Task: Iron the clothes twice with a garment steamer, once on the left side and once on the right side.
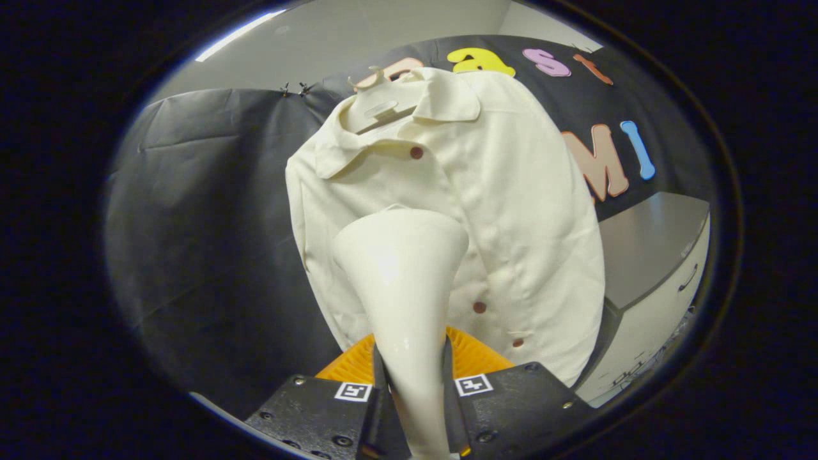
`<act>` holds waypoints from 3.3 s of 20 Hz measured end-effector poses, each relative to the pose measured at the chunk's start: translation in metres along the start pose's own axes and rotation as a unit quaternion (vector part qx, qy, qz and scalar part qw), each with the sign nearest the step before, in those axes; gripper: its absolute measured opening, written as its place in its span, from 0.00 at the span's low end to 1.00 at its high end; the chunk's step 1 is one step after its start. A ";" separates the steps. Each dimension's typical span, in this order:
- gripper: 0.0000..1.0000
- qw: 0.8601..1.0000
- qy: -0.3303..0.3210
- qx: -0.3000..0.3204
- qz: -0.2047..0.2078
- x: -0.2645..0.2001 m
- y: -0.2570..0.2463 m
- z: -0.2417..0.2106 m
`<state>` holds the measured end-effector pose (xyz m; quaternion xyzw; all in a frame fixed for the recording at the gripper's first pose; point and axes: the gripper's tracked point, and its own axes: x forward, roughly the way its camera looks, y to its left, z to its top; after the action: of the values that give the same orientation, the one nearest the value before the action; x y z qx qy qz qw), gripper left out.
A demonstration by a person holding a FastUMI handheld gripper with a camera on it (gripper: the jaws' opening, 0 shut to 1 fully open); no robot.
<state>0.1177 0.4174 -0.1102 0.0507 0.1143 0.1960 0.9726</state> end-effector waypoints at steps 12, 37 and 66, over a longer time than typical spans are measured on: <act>0.33 0.999 0.033 0.002 -0.014 0.049 0.002 -0.046; 0.35 0.975 0.176 -0.071 -0.113 0.084 -0.081 -0.245; 0.34 0.982 0.162 -0.086 -0.049 -0.022 -0.054 -0.108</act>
<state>0.0923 0.3649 -0.2185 -0.0710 0.2558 0.1628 0.9503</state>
